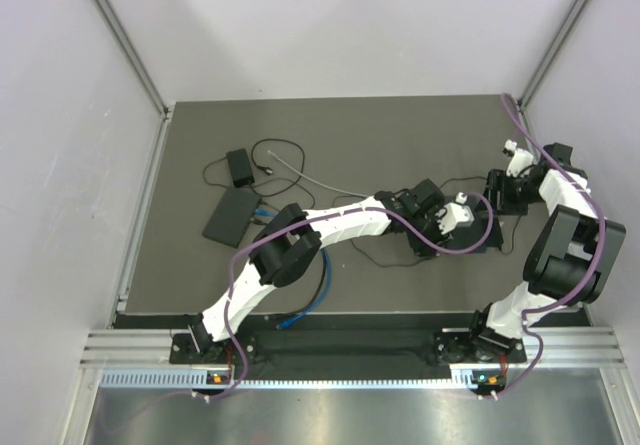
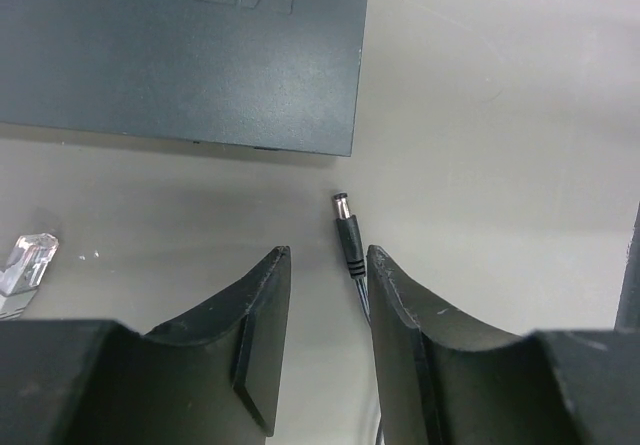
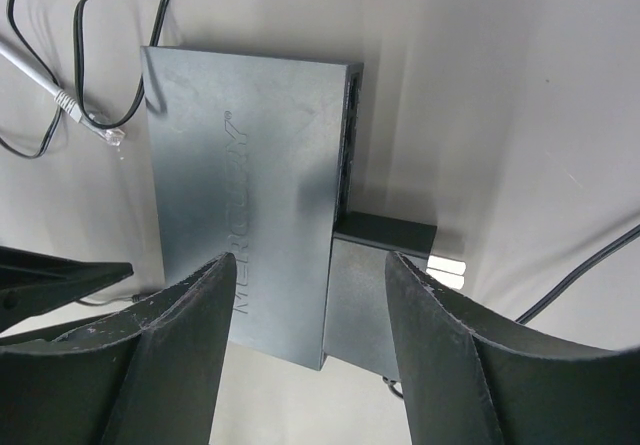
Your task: Insert the plug into the switch port
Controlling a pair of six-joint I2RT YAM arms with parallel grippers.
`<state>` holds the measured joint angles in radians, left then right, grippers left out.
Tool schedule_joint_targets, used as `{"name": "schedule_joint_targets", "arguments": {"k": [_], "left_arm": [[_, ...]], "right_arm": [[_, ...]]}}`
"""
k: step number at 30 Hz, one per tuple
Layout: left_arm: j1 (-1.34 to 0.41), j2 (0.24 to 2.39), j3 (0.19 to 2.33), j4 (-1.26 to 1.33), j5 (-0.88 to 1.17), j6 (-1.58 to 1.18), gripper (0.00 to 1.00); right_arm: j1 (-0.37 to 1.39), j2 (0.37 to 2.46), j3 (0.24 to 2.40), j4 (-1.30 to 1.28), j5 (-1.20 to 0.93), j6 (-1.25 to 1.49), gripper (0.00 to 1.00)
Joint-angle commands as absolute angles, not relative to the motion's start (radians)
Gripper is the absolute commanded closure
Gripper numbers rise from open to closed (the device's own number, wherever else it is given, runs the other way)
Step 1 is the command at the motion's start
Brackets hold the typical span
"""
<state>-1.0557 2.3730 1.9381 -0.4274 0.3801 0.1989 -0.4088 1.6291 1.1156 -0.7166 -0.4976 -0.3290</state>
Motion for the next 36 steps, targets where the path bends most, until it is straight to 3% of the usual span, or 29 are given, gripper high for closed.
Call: {"name": "schedule_joint_targets", "arguments": {"k": [1, 9, 13, 25, 30, 36], "left_arm": [[-1.06, 2.315, 1.954, -0.414, 0.397, 0.187, 0.59], [-1.09, 2.368, 1.921, -0.42, 0.341, 0.27, 0.59], [-1.132, 2.39, 1.919, -0.443, 0.247, 0.324, 0.64], [-1.14, 2.398, 1.893, -0.549, 0.138, 0.29, 1.0], [-1.105, 2.284, 1.801, -0.506, 0.193, 0.293, 1.0], [-1.058, 2.197, 1.723, -0.472, 0.241, 0.293, 1.0]], "right_arm": [[-0.42, 1.614, 1.138, -0.676, -0.508, -0.331, 0.39], [-0.42, 1.632, 1.146, -0.664, -0.502, -0.325, 0.39], [-0.42, 1.651, 1.149, -0.649, -0.489, -0.314, 0.41], [-0.417, 1.712, 1.173, -0.644, -0.502, -0.313, 0.42], [-0.405, 1.736, 1.154, -0.641, -0.551, -0.307, 0.43], [-0.399, 1.773, 1.147, -0.65, -0.569, -0.295, 0.5]]}}
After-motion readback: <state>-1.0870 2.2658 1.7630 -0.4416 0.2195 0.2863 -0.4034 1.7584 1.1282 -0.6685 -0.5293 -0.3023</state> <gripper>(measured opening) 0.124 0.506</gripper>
